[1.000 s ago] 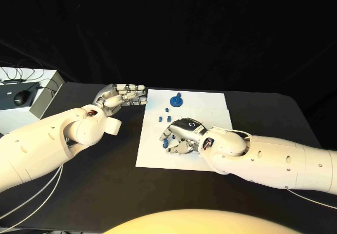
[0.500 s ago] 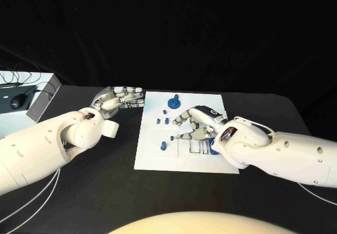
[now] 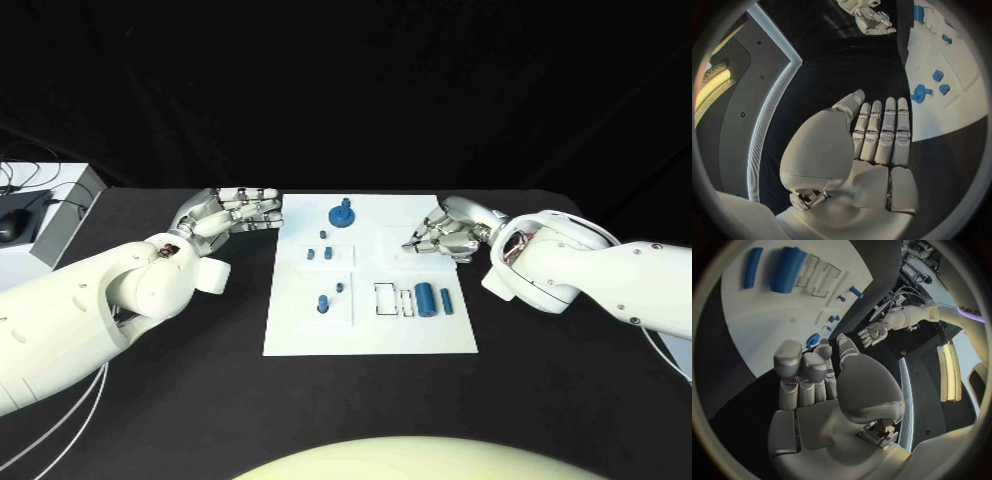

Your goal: Assemble the parts on the task board

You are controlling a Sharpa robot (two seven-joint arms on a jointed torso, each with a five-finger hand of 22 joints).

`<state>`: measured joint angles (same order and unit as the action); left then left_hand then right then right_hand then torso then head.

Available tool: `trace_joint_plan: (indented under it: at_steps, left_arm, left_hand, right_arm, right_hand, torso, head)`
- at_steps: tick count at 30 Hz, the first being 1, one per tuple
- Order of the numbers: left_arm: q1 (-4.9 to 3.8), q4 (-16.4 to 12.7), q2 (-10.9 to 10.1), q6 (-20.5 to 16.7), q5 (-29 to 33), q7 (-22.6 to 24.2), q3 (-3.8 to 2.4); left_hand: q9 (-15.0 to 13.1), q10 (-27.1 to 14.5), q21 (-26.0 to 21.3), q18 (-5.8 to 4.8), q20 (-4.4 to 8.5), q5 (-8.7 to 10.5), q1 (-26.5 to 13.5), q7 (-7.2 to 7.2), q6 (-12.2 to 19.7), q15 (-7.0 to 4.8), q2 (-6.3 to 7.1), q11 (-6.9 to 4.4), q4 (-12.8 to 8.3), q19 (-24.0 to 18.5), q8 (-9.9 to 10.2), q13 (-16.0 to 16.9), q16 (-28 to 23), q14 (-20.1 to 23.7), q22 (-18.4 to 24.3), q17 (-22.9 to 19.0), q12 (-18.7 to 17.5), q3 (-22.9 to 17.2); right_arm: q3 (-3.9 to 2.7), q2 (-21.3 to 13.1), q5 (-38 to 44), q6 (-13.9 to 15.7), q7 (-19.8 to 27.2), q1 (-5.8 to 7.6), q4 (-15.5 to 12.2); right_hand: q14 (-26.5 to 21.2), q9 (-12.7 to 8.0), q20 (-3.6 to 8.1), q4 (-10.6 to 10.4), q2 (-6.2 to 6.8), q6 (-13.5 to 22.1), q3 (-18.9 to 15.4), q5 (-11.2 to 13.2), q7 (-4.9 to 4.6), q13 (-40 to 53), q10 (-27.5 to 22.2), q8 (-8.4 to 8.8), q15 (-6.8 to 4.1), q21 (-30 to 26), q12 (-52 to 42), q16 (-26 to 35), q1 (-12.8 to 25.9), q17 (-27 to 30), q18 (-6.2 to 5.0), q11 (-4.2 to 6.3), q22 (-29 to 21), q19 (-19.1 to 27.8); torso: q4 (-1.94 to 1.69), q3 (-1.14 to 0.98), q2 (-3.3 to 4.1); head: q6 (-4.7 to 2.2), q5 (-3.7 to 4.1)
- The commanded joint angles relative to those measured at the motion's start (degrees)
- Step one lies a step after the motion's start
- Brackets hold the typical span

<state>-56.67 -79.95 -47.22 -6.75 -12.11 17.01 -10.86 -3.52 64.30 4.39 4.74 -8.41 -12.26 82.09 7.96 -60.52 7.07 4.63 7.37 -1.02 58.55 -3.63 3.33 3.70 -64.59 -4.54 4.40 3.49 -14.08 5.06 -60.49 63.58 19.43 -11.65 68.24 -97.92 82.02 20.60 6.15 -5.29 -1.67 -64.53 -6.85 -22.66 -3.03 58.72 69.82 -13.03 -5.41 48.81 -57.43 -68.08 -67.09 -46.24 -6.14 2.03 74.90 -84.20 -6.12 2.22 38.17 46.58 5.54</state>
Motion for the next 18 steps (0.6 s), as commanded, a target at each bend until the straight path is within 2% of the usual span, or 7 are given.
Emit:
trace_joint_plan:
  at_steps: [1,3,4,5,6,11,18]
  left_arm:
    - [0.3,-0.3,-0.1,0.8,0.4,0.5,-0.04]
    - [0.43,-0.4,-0.1,0.8,0.5,0.5,-0.04]
    - [0.48,-0.4,-0.2,0.8,0.5,0.5,-0.04]
    - [0.54,-0.4,-0.2,0.8,0.5,0.5,-0.04]
    - [0.6,-0.5,-0.2,0.8,0.5,0.5,-0.04]
    - [0.75,-0.6,-0.3,0.8,0.5,0.4,-0.04]
    - [0.83,-0.6,-0.3,0.9,0.5,0.3,-0.04]
  left_hand:
    - [0.0,0.5,0.0,-0.19,-0.17,0.16,0.2,0.25,-0.1,-0.28,0.18,0.09,-0.1,0.2,0.0,0.0,-0.2,0.1,0.1,0.0,-0.1,-0.3]
    - [0.0,0.5,0.0,-0.19,-0.17,0.16,0.2,0.25,-0.1,-0.28,0.18,0.09,-0.1,0.2,0.0,0.0,-0.2,0.1,0.1,0.0,-0.1,-0.3]
    - [0.0,0.5,0.0,-0.19,-0.17,0.16,0.2,0.25,-0.1,-0.28,0.18,0.09,-0.1,0.2,0.0,0.0,-0.2,0.1,0.1,0.0,-0.1,-0.3]
    - [0.0,0.5,0.0,-0.2,-0.18,0.16,0.1,0.26,-0.1,-0.28,0.18,0.09,-0.1,0.2,0.0,0.0,-0.2,0.1,0.1,0.0,-0.1,-0.2]
    - [0.0,0.5,0.0,-0.2,-0.18,0.16,0.1,0.26,-0.1,-0.28,0.18,0.09,-0.1,0.2,0.0,0.0,-0.2,0.1,0.1,0.0,-0.1,-0.2]
    - [0.0,0.5,0.0,-0.2,-0.18,0.16,0.1,0.26,-0.1,-0.28,0.18,0.09,-0.1,0.2,0.0,0.0,-0.2,0.1,0.1,0.0,-0.1,-0.2]
    - [0.0,0.5,-0.1,-0.2,-0.19,0.14,0.1,0.24,0.0,-0.27,0.2,0.09,0.0,0.1,0.0,0.0,-0.2,0.1,0.1,0.0,-0.1,-0.2]
  right_arm:
    - [0.17,-1.3,-2.1,-9.2,-10.6,0.13,-1.1]
    - [0.28,-1.9,-1.2,-10.0,-12.8,0.1,-1.8]
    - [0.36,-2.2,-0.6,-10.4,-14.2,0.07,-2.2]
    - [0.45,-2.6,-0.1,-10.8,-15.4,0.04,-2.6]
    - [0.55,-2.9,0.5,-11.2,-16.4,0.0,-3.0]
    - [0.98,-3.8,2.9,-12.0,-19.2,-0.29,-4.3]
    - [1.3,-3.6,5.3,-11.8,-20.4,-0.71,-5.1]
  right_hand:
    - [0.2,8.5,0.28,-0.7,-0.95,1.9,-2.6,-0.4,0.76,5.0,1.9,-3.2,-0.15,3.1,-2.5,-1.9,1.2,-3.2,0.72,0.26,6.5,-3.6]
    - [0.3,13.3,0.37,-1.3,-1.35,2.6,-3.6,-0.3,1.13,6.7,2.7,-4.42,-0.34,4.1,-2.9,-2.3,1.7,-4.4,0.81,0.43,6.6,-3.6]
    - [0.4,14.8,0.41,-1.7,-1.34,2.8,-4.0,-0.4,1.21,7.3,3.1,-4.74,-0.46,4.6,-3.1,-2.6,2.1,-4.9,0.86,0.63,6.7,-3.6]
    - [0.4,18.6,0.39,-2.6,-1.41,3.1,-4.7,0.0,1.36,8.4,3.4,-4.34,-0.44,5.2,-2.4,-2.7,2.6,-5.7,0.91,0.45,6.7,-3.6]
    - [0.5,20.4,0.4,-3.3,-1.42,2.9,-5.0,0.2,1.24,9.1,3.7,-3.58,-0.45,5.6,-2.1,-2.8,2.8,-6.3,0.94,0.53,6.8,-3.6]
    - [0.7,24.8,0.38,-4.4,-0.92,1.8,-5.7,0.4,1.43,11.9,4.6,-0.1,-0.44,6.6,-1.7,-3.0,4.6,-8.1,0.99,0.44,6.9,-3.6]
    - [0.9,28.4,0.55,-5.5,-0.56,0.8,-5.7,-0.2,1.78,13.9,5.5,1.4,-0.58,8.0,-1.9,-3.4,6.5,-9.7,1.2,0.68,7.2,-3.7]
  torso:
    - [0.07,-0.15,-0.15]
    - [0.1,-0.13,-0.14]
    - [0.12,-0.13,-0.16]
    - [0.14,-0.09,-0.13]
    - [0.14,-0.06,-0.12]
    - [0.21,-0.02,-0.15]
    - [0.14,0.03,-0.21]
  head:
    - [0.17,0.42]
    - [0.28,0.55]
    - [0.32,0.61]
    - [0.32,0.63]
    - [0.32,0.64]
    - [0.38,0.9]
    - [0.57,1.24]
